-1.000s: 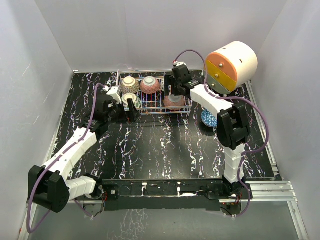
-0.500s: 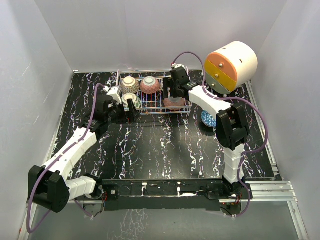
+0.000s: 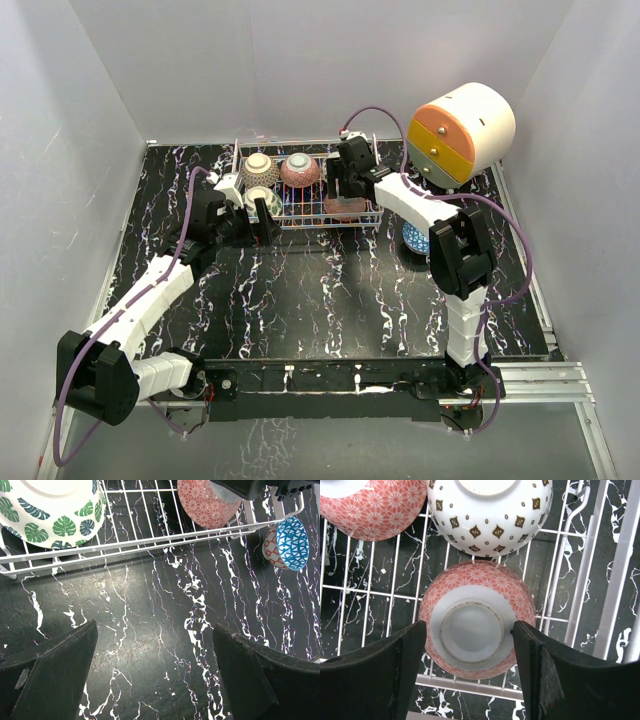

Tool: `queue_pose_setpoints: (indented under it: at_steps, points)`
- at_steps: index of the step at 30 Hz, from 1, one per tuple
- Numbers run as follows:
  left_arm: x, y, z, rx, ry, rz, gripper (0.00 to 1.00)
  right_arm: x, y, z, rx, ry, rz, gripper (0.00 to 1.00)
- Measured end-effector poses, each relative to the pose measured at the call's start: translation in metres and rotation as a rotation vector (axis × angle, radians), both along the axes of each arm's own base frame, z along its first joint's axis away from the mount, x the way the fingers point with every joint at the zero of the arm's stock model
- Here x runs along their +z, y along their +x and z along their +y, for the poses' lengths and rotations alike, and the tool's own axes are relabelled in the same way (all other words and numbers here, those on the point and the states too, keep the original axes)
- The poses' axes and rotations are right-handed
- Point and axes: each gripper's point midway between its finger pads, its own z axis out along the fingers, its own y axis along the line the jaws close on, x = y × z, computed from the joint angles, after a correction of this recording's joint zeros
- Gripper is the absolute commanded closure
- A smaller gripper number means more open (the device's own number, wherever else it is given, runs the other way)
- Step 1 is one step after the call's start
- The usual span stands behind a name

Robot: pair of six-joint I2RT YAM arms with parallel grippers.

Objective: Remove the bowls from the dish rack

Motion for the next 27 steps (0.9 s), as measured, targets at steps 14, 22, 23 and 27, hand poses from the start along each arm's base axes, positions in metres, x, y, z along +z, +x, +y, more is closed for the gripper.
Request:
queue_pose_setpoints:
  at_steps: [14, 22, 23, 27]
  points:
    - [-0.002, -0.001, 0.0, -0.002, -0.001, 0.005, 0.03, 0.001, 0.006, 0.013, 0.011, -0.034, -0.044, 0.56]
    - [-0.005, -0.003, 0.0, -0.001, -0.004, 0.015, 0.03, 0.003, 0.006, 0.015, 0.011, -0.037, -0.047, 0.74]
    - [-0.005, -0.003, -0.001, -0.001, -0.006, 0.016, 0.03, 0.003, 0.006, 0.015, 0.011, -0.037, -0.046, 0.74]
    - [-0.003, 0.0, -0.006, -0.006, -0.038, 0.017, 0.03, 0.005, 0.004, 0.016, 0.016, -0.043, -0.03, 0.74]
